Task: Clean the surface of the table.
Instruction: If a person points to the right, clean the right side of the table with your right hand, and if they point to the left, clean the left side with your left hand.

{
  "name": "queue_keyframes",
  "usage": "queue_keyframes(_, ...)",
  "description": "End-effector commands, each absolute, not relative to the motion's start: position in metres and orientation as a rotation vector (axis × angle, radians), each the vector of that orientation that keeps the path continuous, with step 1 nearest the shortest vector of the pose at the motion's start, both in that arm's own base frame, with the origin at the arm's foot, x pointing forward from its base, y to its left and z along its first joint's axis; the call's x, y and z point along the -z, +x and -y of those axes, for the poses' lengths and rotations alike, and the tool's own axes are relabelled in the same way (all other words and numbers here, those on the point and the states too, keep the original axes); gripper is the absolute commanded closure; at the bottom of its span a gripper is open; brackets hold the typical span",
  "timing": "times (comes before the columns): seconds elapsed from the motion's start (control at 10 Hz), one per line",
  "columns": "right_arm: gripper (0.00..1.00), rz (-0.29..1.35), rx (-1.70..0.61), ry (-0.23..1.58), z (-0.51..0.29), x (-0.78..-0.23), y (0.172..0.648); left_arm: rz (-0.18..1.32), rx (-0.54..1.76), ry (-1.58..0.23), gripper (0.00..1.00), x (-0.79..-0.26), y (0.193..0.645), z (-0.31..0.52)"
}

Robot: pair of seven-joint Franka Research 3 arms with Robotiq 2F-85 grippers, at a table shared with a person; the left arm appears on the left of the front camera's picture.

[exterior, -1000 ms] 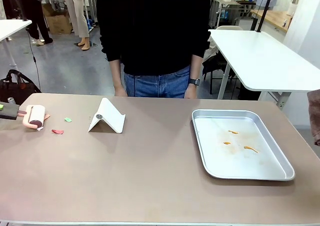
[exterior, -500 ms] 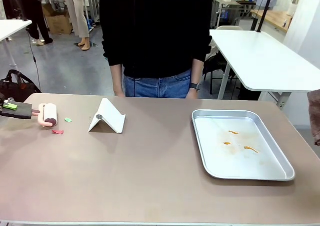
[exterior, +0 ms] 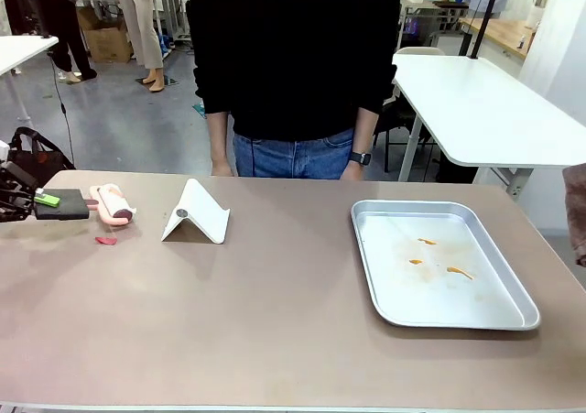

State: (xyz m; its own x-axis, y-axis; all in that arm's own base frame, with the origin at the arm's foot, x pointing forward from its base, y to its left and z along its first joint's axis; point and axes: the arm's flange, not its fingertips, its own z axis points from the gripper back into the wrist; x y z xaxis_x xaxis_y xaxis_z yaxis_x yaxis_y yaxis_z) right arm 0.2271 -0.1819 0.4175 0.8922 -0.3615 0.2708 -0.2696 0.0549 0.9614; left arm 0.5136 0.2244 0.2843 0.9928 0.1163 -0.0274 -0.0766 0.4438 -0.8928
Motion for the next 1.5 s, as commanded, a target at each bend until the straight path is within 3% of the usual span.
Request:
queue_keyframes(0.0, 1.00, 0.521, 0.086, 1.560, 0.182, -0.425, 0.226, -0.040, -0.055, -1.027, 0.78, -0.257, 0.495, -0.198)
queue_keyframes(0.4, 1.00, 0.521, 0.086, 1.560, 0.182, -0.425, 0.226, -0.020, -0.093, -1.092, 0.78, -0.264, 0.501, -0.195)
queue_keyframes(0.7, 1.00, 0.521, 0.086, 1.560, 0.182, -0.425, 0.226, 0.012, -0.087, -1.228, 0.78, -0.315, 0.483, -0.215)
queue_keyframes(1.0, 1.00, 0.521, 0.086, 1.560, 0.182, -0.425, 0.226, -0.223, 0.000, -1.291, 0.78, -0.351, 0.439, -0.258)
queue_keyframes(1.4, 1.00, 0.521, 0.086, 1.560, 0.182, -0.425, 0.226, -0.279, 0.177, -1.148, 0.78, -0.333, 0.408, -0.305)
